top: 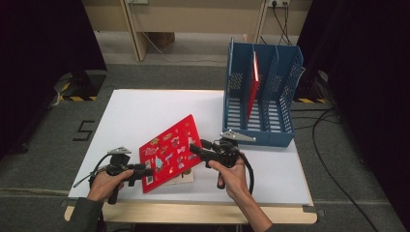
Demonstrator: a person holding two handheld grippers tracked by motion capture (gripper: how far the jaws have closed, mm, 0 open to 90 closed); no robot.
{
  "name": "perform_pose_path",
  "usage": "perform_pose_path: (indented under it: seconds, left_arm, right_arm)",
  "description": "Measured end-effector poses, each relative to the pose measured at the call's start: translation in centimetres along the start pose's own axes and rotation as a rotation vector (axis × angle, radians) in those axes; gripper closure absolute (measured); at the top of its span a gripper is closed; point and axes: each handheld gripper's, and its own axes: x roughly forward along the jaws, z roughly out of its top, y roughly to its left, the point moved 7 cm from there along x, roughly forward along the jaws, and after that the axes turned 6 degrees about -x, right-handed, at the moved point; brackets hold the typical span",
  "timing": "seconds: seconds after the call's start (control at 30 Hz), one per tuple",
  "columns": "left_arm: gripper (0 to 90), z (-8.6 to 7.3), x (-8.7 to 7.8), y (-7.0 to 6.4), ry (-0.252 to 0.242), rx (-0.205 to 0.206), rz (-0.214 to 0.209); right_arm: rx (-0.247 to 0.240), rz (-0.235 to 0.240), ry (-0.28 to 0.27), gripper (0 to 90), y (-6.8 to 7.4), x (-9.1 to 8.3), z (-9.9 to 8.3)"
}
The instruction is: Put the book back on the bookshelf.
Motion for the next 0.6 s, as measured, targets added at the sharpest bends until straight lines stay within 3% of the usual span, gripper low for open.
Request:
perform_pose_path:
  seconds: [0.13,0.2,0.27,0.37,0.5,0.6]
  left_arm:
    - [43.6,0.0,-0.1,0.3,-0.004,-0.025,-0.007]
    - [43.4,0.0,-0.2,0.4,-0.006,-0.029,-0.014]
    - [43.3,0.0,-0.2,0.5,-0.008,-0.031,-0.019]
    - [42.8,0.1,-0.3,0.5,-0.006,-0.027,-0.02]
    - [41.1,0.1,-0.4,0.7,-0.007,-0.031,-0.025]
    - [39.4,0.2,-0.5,0.9,-0.012,-0.029,-0.021]
  right_arm:
    - [-0.069,-0.036,-0.009,47.5,0.8,0.4,0.5]
    - [-0.081,-0.046,-0.009,48.4,1.2,0.7,0.4]
    - [-0.059,-0.003,0.031,50.3,1.8,1.6,-0.4]
    - [-0.101,-0.017,0.064,54.4,2.4,3.2,-1.3]
    - [-0.15,-0.027,0.052,58.8,2.7,3.8,-1.1]
    - [-0.144,-0.022,0.036,60.6,2.8,4.0,-0.8]
